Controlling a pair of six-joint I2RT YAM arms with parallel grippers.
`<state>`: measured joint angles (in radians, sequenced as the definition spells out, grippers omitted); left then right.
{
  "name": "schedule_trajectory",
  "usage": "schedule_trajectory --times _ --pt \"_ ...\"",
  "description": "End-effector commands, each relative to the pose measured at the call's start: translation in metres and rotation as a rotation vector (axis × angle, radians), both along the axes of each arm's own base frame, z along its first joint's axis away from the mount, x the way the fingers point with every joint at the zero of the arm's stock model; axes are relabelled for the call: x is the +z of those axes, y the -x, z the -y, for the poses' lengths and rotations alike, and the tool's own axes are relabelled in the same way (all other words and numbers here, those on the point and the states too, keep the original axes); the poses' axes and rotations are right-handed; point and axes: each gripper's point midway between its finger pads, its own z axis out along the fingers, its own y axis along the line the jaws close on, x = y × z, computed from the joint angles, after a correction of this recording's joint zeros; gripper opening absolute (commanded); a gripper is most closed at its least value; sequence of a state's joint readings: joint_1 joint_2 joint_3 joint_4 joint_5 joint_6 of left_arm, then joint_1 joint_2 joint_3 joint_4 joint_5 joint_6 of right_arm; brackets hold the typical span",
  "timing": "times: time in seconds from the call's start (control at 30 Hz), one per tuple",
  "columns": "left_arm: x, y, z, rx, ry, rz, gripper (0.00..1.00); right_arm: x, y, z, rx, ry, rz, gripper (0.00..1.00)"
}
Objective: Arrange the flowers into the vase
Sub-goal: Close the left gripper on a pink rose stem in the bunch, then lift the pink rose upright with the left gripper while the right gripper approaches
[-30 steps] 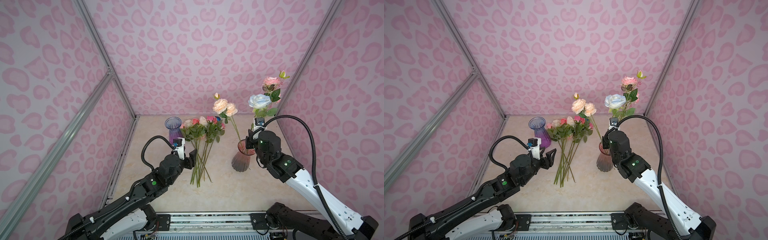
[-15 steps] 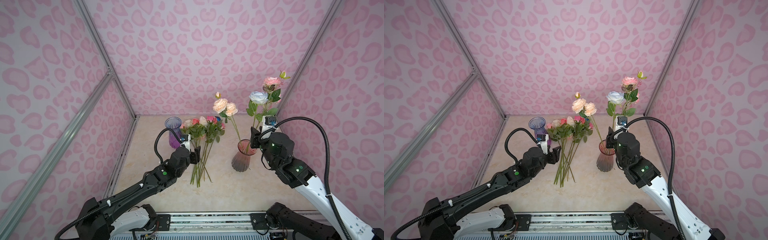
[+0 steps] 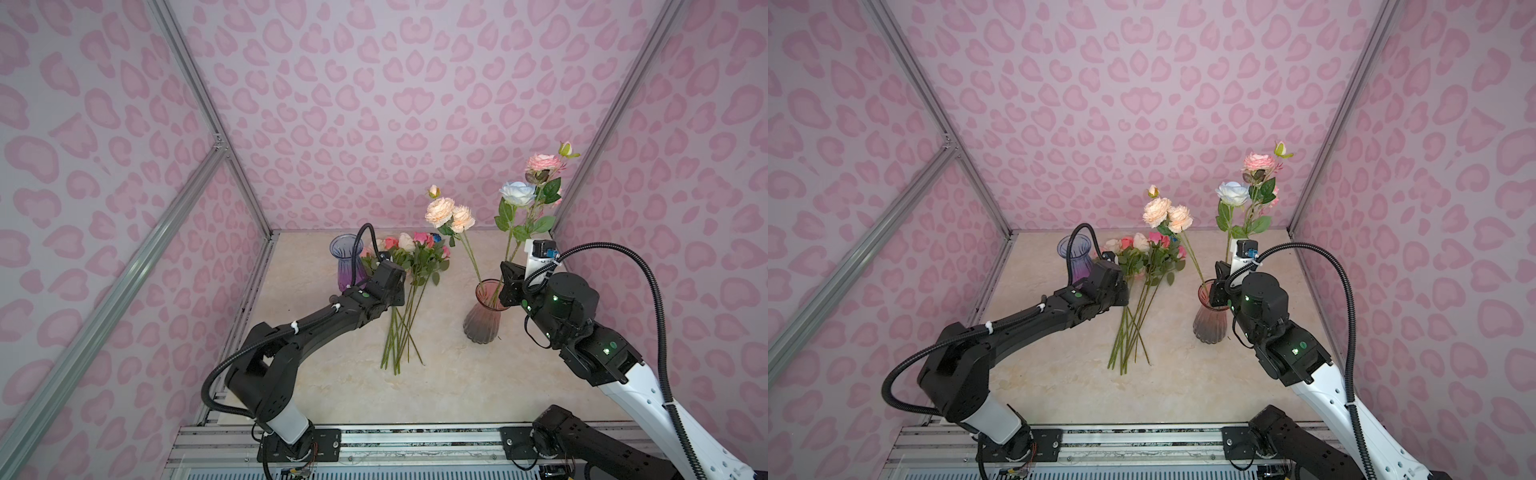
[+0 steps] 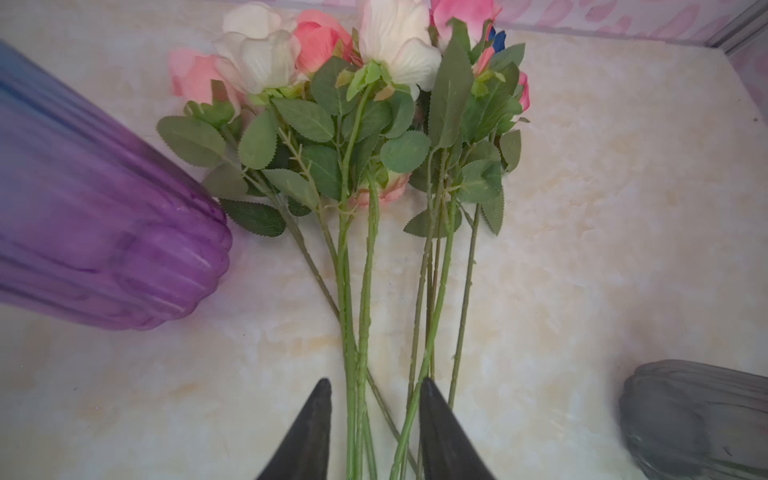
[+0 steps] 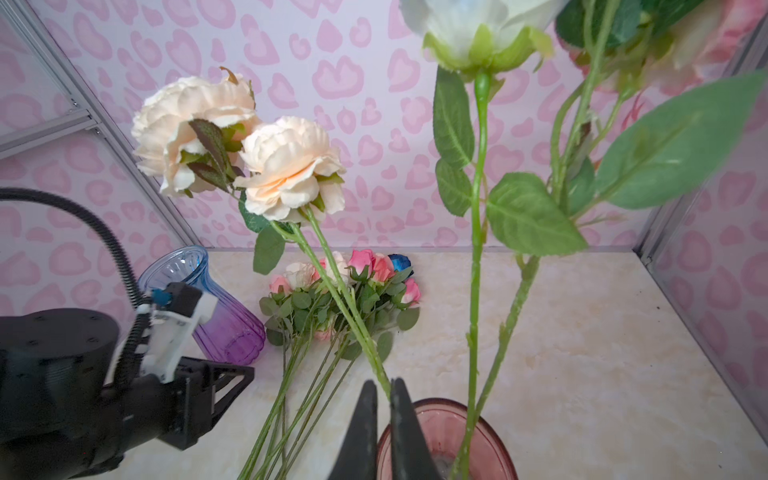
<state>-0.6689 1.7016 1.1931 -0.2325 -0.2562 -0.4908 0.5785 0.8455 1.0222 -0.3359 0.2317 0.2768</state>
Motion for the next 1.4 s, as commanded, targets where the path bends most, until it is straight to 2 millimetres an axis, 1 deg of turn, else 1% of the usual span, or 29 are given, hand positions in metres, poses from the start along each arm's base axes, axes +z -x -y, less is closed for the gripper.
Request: schedule_trajectory --times 0.0,0.1,0.2,0.37,0.47,0.6,0.67,0.73,0.8,0.9,1.03,1.1,1.17,1.27,1.37 --pt "-0.034 0.001 0.001 -0.042 -0.119 -0.122 0.31 -0.003 0.002 -0.006 0.029 -0.037 -0.006 0.12" --pt "-0.05 -0.01 0.008 -0.051 -0.176 -0.173 0.31 -0.005 0.003 -0.005 0.028 -0.036 -0.007 0.15" --pt "-0.069 -0.02 0.007 -0.031 -0.24 -0.2 0.31 -0.005 0.005 -0.002 0.021 -0.034 0.0 0.18" --pt "-0.081 -0.026 0.008 -0.026 -0.274 -0.211 0.3 -0.006 0.009 0.004 0.01 -0.025 0.004 0.19" --pt "-0.087 -0.027 0.007 -0.024 -0.289 -0.217 0.28 -0.005 0.011 0.007 0.003 -0.025 0.009 0.19" --pt "-0.1 -0.023 0.008 -0.041 -0.298 -0.25 0.18 -0.003 0.012 0.008 0.003 -0.03 0.017 0.19" --pt "-0.102 -0.022 0.008 -0.041 -0.292 -0.253 0.13 -0.002 0.012 0.008 0.001 -0.031 0.02 0.19" --pt "-0.1 -0.02 0.009 -0.043 -0.28 -0.253 0.07 0.0 0.013 0.009 0.001 -0.037 0.023 0.19" --pt "-0.088 -0.019 0.016 -0.058 -0.235 -0.242 0.03 0.002 0.015 0.01 0.0 -0.043 0.027 0.19" --pt "-0.061 -0.019 0.025 -0.076 -0.163 -0.202 0.03 0.004 0.016 0.011 -0.002 -0.055 0.031 0.19" --pt "-0.01 -0.014 0.037 -0.118 -0.075 -0.117 0.03 0.006 0.017 0.012 -0.003 -0.064 0.033 0.19" --pt "0.015 -0.01 0.038 -0.128 -0.034 -0.073 0.03 0.008 0.018 0.011 -0.001 -0.072 0.036 0.19" --pt "0.036 -0.007 0.036 -0.131 -0.001 -0.035 0.03 0.009 0.018 0.011 0.002 -0.079 0.039 0.19" --pt "0.057 -0.002 0.034 -0.134 0.032 0.001 0.03 0.011 0.018 0.01 0.006 -0.089 0.042 0.19" --pt "0.073 0.002 0.032 -0.137 0.063 0.029 0.03 0.013 0.019 0.008 0.014 -0.096 0.043 0.18"
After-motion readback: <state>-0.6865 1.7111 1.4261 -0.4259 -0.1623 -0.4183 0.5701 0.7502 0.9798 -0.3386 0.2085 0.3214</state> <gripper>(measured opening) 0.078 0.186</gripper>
